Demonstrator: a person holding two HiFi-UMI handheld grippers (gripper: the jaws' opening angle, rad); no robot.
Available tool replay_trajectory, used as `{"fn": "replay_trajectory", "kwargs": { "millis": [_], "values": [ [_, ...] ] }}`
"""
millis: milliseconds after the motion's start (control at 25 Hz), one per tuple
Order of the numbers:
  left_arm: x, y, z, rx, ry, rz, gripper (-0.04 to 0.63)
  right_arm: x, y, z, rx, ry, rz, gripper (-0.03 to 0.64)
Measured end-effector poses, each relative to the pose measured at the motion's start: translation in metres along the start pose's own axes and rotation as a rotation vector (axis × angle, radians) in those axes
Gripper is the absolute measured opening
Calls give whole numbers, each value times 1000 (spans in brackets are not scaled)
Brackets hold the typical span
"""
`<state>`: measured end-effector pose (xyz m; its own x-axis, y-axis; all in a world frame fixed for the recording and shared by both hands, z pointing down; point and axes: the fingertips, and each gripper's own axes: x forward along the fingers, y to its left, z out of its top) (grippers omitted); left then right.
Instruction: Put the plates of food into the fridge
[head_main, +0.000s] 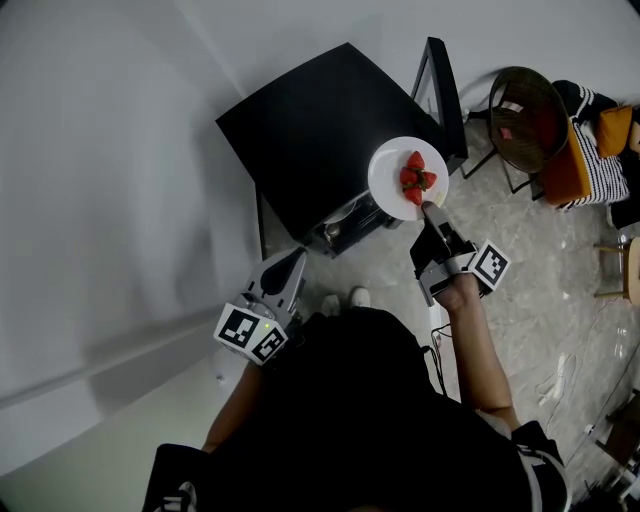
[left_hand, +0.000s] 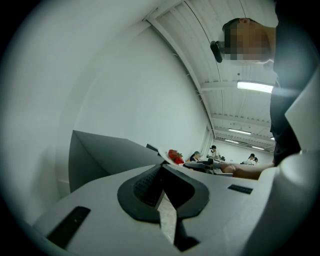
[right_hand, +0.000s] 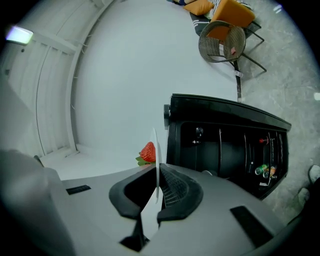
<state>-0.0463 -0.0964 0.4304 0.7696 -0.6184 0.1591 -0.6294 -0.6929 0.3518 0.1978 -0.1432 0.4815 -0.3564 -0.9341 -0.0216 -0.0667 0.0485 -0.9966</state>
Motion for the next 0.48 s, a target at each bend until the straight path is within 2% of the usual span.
{"fn": "replay_trajectory", "kwargs": {
  "millis": [160,480],
  "values": [
    [-19,-32,-12,31,13,-19,23,-41,5,-15,-6,-4,3,34],
    [-25,-32,-23,5,26,-38,23,-71,-10,-18,-16,-42,-41,34]
  ]
}}
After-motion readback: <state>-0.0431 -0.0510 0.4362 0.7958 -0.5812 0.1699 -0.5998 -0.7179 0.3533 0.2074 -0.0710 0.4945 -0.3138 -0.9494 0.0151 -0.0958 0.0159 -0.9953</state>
